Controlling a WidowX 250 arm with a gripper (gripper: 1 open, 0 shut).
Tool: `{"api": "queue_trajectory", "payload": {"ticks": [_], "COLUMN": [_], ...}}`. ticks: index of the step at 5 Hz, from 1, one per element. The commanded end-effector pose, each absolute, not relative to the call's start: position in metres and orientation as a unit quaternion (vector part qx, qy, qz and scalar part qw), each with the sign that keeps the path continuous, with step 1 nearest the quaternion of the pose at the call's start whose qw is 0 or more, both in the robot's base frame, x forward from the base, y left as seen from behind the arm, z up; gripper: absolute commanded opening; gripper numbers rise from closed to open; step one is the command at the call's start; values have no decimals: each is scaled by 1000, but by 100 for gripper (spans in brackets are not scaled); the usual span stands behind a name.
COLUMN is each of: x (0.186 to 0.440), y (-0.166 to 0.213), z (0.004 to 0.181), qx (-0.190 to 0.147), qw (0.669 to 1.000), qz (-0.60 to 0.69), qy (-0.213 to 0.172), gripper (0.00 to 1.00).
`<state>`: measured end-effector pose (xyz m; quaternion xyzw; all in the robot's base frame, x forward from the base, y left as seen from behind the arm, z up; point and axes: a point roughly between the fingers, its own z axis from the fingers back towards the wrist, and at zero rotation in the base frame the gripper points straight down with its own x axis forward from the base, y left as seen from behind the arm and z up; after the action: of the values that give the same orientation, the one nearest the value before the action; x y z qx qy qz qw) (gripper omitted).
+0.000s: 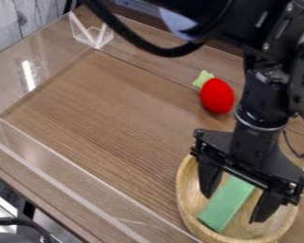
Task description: Put the green block in the brown bowl
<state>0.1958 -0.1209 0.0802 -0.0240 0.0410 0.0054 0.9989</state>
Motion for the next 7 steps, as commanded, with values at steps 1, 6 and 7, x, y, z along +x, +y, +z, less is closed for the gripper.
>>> {"api": "queue_trajectory", "payload": {"ticks": [1,6,7], "x": [207,196,195], "y": [-121,-124,-129], "z": [88,102,101], "qx": [-29,-23,-24], "qw": [999,997,995], "qz": [20,67,89], "qy": [24,35,35], "gripper": [0,100,100]}}
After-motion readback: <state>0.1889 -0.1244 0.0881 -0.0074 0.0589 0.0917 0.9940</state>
